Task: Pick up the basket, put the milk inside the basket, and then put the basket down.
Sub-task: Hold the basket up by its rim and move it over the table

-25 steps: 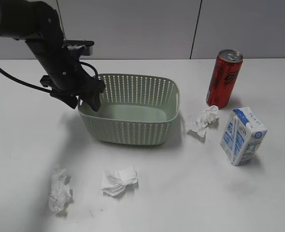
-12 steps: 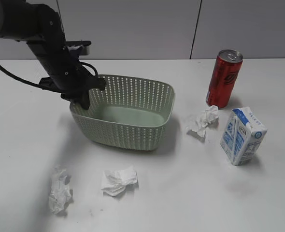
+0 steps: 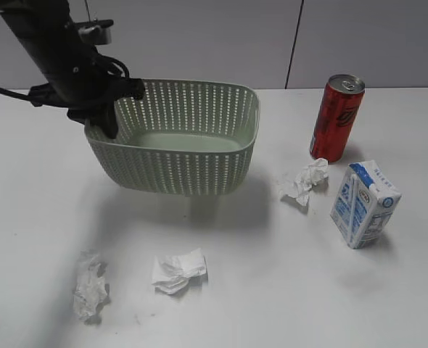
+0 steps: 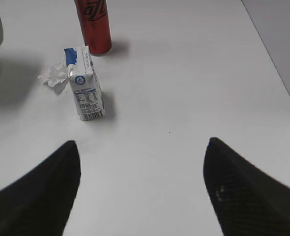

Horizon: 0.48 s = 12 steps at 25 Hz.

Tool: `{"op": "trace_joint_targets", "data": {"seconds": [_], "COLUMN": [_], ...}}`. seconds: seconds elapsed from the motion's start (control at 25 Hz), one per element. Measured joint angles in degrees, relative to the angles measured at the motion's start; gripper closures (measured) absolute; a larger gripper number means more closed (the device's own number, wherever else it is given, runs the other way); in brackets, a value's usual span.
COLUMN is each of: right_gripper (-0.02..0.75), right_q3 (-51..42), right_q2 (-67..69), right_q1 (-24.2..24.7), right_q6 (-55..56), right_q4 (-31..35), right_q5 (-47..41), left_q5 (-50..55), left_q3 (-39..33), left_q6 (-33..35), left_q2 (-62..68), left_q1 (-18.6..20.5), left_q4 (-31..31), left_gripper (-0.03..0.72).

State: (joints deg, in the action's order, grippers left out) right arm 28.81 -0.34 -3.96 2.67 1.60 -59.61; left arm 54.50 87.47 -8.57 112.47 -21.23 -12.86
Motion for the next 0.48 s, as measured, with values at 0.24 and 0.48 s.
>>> {"op": "trace_joint_targets", "data": {"seconds": [0.24,0.48], "right_gripper": [0.15,0.15], "right_q3": [0.0,0.0], "right_q2": [0.0,0.0], "right_q1": [0.0,0.0], "right_q6": [0.0,0.0], "right_q4": [0.0,0.22], "right_q5": [0.0,0.22], "left_q5": [3.31,3.86], "left_q3": [0.0,0.0], "left_q6": [-3.02,-4.92], "left_q2": [-4.19,-4.52], "left_q1": [-1.47,-3.35], "left_q4": [2.42,2.87], "left_gripper": [0.703,0.703]}}
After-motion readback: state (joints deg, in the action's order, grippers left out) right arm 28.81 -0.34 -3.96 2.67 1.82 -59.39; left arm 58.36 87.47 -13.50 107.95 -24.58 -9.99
